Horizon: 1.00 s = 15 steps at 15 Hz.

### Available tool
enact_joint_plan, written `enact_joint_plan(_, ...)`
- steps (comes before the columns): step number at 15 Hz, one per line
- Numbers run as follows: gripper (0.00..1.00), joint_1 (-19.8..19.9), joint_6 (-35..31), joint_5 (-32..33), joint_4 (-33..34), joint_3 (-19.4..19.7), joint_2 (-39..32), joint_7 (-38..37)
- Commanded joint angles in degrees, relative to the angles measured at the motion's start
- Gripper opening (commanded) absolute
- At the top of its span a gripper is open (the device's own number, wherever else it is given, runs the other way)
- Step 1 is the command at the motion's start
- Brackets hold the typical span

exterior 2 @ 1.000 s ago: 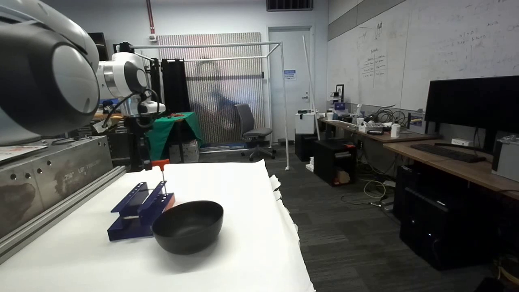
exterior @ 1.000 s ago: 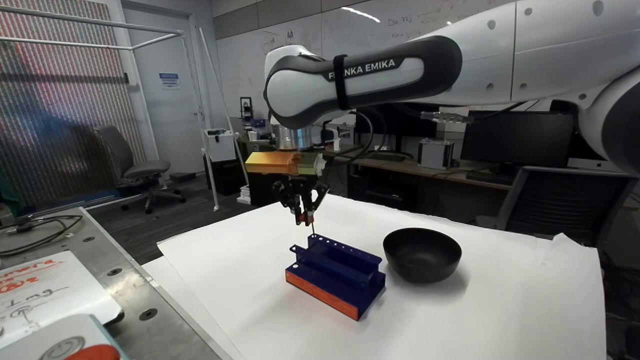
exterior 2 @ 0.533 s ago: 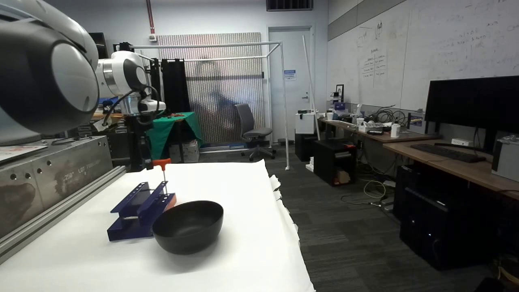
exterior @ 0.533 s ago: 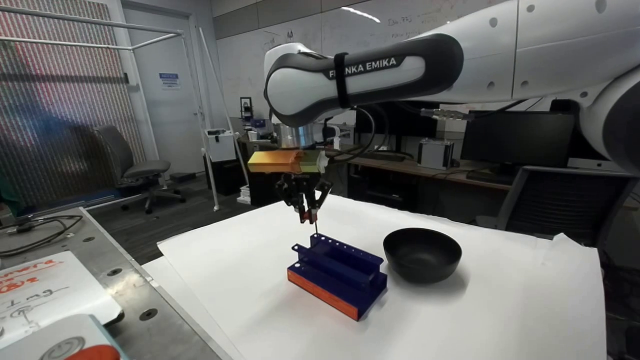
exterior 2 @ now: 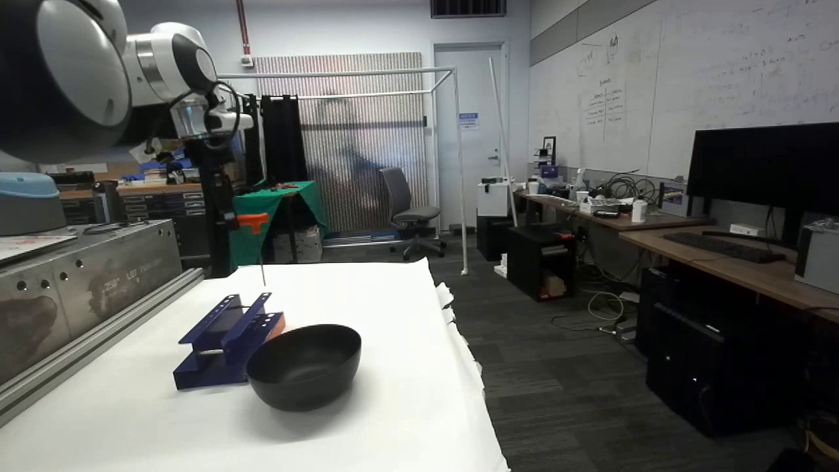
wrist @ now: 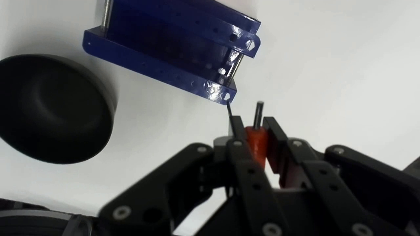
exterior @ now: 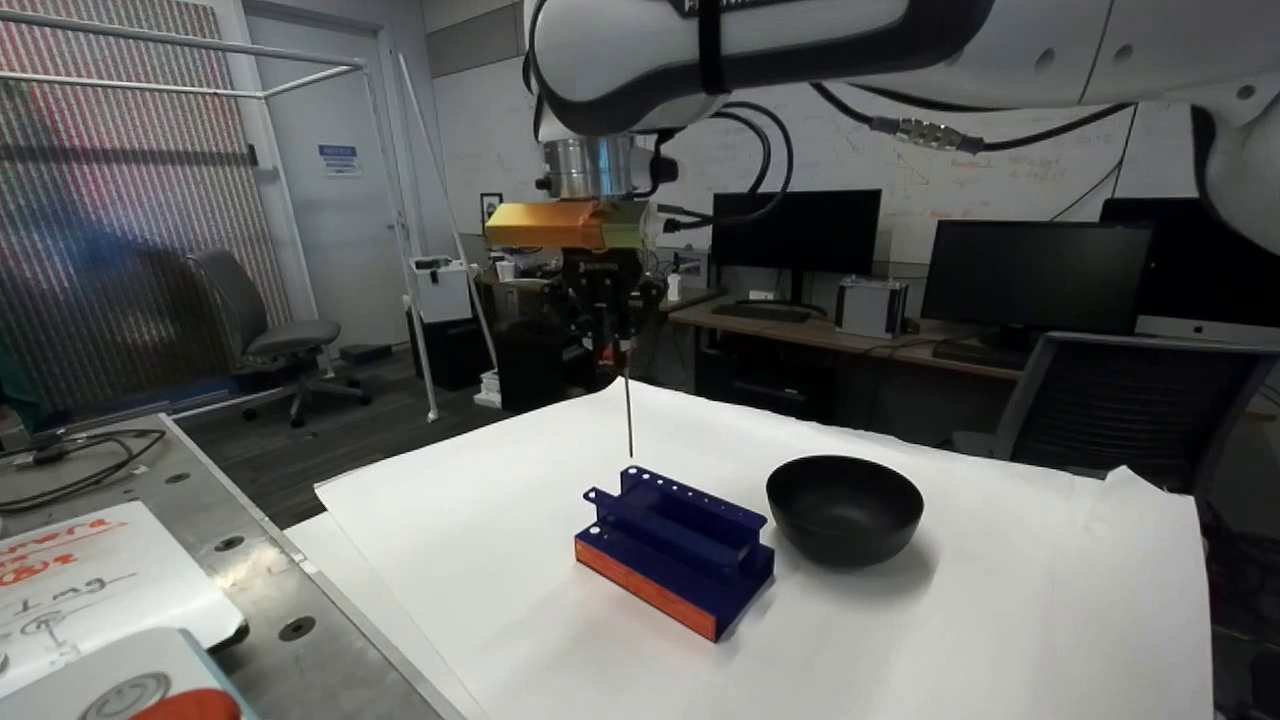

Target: Put the red object in the bowl

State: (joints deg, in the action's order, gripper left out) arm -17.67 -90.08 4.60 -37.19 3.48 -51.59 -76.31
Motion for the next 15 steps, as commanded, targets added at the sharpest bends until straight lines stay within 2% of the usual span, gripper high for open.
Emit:
enact_joint_plan(1,0.11,0.3,5.7,0.3,-1.5,0.5,4.9,-0.4)
enact_joint_plan(8,0.11,3.8,17.7,-0.1,-4.1,2.3,6.6,-1.7)
enact_joint_plan(15,0.11,8.4,18.0,-4.5,-13.7,1.2,8.8,-1.1)
